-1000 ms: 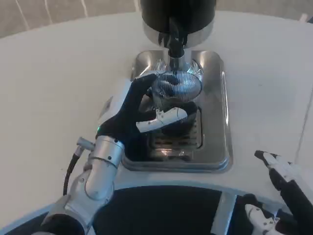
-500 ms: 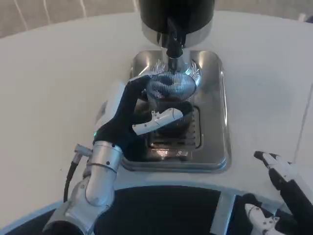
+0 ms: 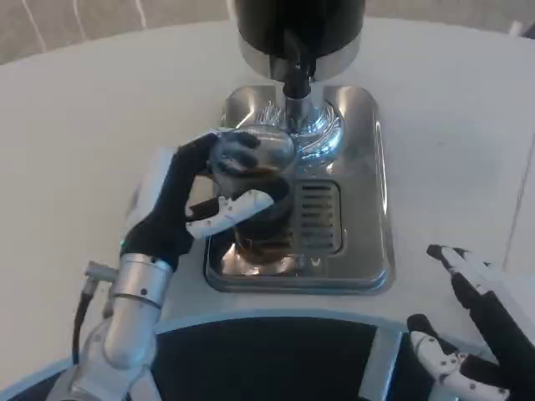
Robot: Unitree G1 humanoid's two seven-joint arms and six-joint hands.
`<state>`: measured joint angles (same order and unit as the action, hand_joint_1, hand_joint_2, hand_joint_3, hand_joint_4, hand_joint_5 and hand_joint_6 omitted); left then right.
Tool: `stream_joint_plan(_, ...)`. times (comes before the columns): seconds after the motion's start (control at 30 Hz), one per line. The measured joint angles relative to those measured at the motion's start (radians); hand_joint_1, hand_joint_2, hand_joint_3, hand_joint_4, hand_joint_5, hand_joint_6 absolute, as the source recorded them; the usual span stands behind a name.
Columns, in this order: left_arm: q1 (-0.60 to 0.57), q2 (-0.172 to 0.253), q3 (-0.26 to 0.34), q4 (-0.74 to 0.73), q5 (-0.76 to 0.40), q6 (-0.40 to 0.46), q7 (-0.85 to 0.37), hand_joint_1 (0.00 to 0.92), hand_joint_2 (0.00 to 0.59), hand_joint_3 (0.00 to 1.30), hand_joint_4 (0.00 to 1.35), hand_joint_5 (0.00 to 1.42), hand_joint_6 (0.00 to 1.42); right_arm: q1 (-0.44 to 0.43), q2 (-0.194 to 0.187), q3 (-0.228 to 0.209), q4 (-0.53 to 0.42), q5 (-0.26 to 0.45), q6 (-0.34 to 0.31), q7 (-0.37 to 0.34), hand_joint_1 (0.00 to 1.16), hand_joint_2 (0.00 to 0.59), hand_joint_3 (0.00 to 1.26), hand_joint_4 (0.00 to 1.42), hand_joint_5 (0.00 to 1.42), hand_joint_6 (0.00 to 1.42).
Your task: Grasp the cup under the faucet to collect the drink, then remove the cup.
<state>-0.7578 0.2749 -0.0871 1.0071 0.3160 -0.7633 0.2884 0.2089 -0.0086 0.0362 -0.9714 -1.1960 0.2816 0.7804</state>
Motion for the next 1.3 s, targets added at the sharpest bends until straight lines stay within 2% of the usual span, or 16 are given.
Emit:
stream_joint_plan(0.2,0.021,0.024,0.031,-0.032,-0.033,-0.026,-0.053,0.579,0.1,0.94,1.11,1.31,0.59,-0.015,0.001,0.023,0.019,-0.013,0.0,0.0,0.41,0.514,0.04,0.0,0.0,0.0)
stream_joint_plan(0.4,0.048,0.046,0.057,-0.067,-0.071,-0.059,-0.099,0.581,0.089,0.93,1.12,1.32,0.59,-0.042,0.002,0.028,0.025,-0.024,0.003,0.0,0.41,0.507,0.04,0.0,0.0,0.0)
stream_joint_plan(0.9,0.166,0.144,0.127,-0.134,-0.121,-0.133,-0.223,0.581,0.077,0.93,1.12,1.32,0.6,-0.118,0.003,0.044,0.066,-0.044,0.011,0.0,0.41,0.503,0.04,0.0,0.0,0.0)
stream_joint_plan(1.23,0.302,0.176,0.18,-0.304,-0.247,-0.171,-0.364,0.584,0.071,0.93,1.12,1.32,0.6,-0.174,-0.013,0.047,0.098,-0.043,0.012,0.0,0.4,0.505,0.03,0.0,0.0,0.0)
stream_joint_plan(1.3,0.332,0.181,0.191,-0.347,-0.279,-0.173,-0.395,0.585,0.07,0.93,1.12,1.32,0.6,-0.181,-0.019,0.047,0.098,-0.043,0.012,0.0,0.37,0.514,0.02,0.0,0.0,0.0)
